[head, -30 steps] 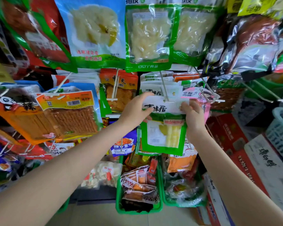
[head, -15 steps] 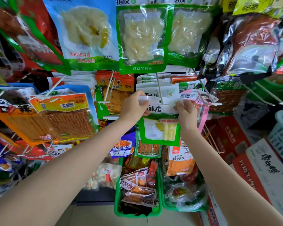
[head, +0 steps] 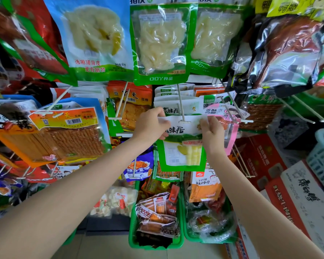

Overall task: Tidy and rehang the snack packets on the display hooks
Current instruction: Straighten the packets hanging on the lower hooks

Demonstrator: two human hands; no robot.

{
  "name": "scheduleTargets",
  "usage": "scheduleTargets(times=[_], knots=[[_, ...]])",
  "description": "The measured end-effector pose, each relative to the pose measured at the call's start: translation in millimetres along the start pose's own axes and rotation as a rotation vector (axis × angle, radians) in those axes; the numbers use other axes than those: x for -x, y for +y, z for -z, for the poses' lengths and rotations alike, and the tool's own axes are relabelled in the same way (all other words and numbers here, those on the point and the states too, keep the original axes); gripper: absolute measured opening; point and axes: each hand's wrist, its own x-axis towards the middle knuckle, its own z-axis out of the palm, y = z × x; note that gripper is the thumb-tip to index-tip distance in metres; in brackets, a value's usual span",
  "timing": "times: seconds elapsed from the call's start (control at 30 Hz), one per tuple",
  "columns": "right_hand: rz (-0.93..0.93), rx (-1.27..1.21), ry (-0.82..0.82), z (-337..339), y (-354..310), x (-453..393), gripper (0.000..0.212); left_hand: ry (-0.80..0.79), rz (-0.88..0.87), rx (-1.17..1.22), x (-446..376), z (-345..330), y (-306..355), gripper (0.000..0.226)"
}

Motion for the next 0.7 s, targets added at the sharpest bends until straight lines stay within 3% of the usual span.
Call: scheduleTargets(times=[0.1,0.27,0.37,0.43,0.5,0.6,0.63,0.7], knots=[[-0.042,-0.023,0.009,0.5,2.0,-2.0,0.022,-0.018,0.035,-0.018,-3.7,-2.2,3.0,0.017],[-0.035,0.254,-0.034,6.3,-9.8,-17.3,0.005,0.054,0.066,-0.06,-22.2,-9.2,-4.8,0.013],[-0.096,0.429,-0.005,31.2,-8.6,-26.0,0.026,0.143,0.097,-0.044,-39.0,-13.4,-0.3,0.019],[-0.119,0.545,-0.005,50.8,4.3,-25.0,0.031,0.203,0.133,-0.004,-48.6,-16.5,4.4,0.013],[-0.142,0.585,0.099,67.7,19.0,-19.5,0.031,0.241,0.153,-0.008,-52.2,-21.1,6.7,0.008],[-0.051,0.525,0.407,87.5,19.9,-21.7,0.03,0.317,0.002,-0.026,-39.6,-28.7,5.2,0.022],[-0.008,0.517,0.419,91.0,15.9,-28.5,0.037,0.347,-0.063,-0.025,-31.3,-30.4,3.3,0.026],[-0.035,0.545,0.254,93.2,9.2,-47.6,0.052,0.375,-0.126,-0.014,-15.4,-33.9,-4.2,0.029]])
